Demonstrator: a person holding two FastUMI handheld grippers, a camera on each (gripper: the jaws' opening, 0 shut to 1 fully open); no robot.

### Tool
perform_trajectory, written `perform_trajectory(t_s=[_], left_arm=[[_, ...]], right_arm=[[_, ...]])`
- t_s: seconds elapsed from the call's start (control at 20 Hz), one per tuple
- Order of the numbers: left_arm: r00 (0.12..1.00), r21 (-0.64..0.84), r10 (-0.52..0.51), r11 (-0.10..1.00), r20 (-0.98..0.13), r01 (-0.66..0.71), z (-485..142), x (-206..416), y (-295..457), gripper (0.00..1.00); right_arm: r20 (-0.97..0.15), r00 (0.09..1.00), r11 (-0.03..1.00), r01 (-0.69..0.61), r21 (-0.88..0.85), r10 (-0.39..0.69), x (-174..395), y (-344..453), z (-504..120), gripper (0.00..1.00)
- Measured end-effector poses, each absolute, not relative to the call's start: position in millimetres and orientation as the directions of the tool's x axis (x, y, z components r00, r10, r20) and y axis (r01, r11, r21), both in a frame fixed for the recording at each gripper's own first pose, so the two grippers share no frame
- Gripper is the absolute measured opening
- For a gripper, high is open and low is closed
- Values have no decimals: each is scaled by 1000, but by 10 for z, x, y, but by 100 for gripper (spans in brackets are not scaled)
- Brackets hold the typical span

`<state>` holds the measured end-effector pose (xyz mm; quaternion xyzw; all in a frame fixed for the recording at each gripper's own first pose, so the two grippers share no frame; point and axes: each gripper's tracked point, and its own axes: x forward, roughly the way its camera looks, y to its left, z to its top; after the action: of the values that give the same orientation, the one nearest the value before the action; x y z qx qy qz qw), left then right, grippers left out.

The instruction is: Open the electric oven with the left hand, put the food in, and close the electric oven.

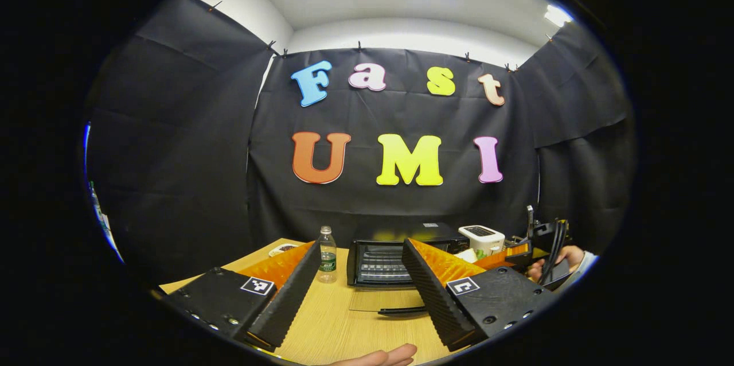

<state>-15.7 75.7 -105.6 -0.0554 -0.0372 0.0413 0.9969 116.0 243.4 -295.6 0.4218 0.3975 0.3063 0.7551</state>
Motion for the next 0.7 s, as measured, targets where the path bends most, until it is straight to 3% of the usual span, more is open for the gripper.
perform_trajectory(t_s=[0.35,0.7], left_arm=[[990,-109,130,986,61,-123,-1098,-300,1105,94],[985,-121,174,977,-4,-173,-1334,-377,1409,93]], right_arm=[[-273,787,438,4,899,554,1962,3153,-3347,36],[-177,935,472,11,882,308,2649,3693,-3420,37]])
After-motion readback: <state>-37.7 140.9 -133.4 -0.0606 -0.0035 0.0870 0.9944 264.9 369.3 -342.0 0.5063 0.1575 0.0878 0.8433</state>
